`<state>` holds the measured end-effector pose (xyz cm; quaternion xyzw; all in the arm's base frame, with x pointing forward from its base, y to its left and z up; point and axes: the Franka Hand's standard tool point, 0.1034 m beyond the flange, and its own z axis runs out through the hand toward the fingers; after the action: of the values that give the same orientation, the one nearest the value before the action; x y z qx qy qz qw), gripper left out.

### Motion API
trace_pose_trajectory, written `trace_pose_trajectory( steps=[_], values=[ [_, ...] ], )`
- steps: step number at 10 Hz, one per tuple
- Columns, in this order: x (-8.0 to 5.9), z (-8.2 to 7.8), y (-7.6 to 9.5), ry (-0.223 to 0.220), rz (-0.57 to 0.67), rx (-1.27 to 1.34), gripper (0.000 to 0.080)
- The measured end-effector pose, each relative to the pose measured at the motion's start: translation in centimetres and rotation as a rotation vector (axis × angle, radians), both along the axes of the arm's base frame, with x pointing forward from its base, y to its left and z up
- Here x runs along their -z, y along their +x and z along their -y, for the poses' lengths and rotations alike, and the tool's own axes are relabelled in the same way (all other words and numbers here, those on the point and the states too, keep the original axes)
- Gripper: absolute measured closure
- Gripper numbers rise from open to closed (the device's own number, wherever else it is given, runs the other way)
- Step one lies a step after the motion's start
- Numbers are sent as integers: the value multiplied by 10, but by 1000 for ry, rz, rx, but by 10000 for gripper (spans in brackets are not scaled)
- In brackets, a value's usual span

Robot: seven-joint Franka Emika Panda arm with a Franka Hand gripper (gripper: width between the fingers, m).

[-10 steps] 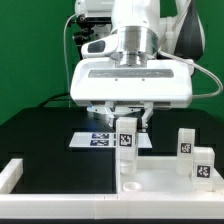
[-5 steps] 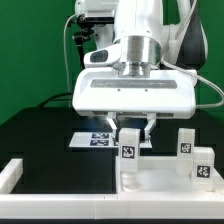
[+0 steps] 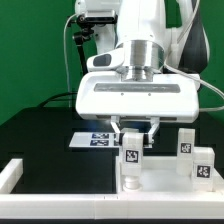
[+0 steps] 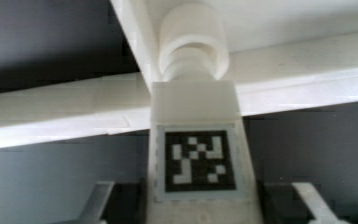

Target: Assemble square table

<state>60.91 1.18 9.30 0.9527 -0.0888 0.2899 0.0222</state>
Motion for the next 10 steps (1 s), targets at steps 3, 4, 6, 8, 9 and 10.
trace_pose_trajectory(
  steps=[3, 4, 6, 8, 9, 10],
  values=[
    [3, 3, -1, -5, -5, -3, 509],
    [3, 5, -1, -6, -6, -1, 509],
    [3, 5, -1, -6, -6, -1, 509],
    [3, 5, -1, -7, -6, -1, 269],
    [3, 5, -1, -7, -6, -1, 269],
    [3, 5, -1, -7, -6, -1, 185]
  ],
)
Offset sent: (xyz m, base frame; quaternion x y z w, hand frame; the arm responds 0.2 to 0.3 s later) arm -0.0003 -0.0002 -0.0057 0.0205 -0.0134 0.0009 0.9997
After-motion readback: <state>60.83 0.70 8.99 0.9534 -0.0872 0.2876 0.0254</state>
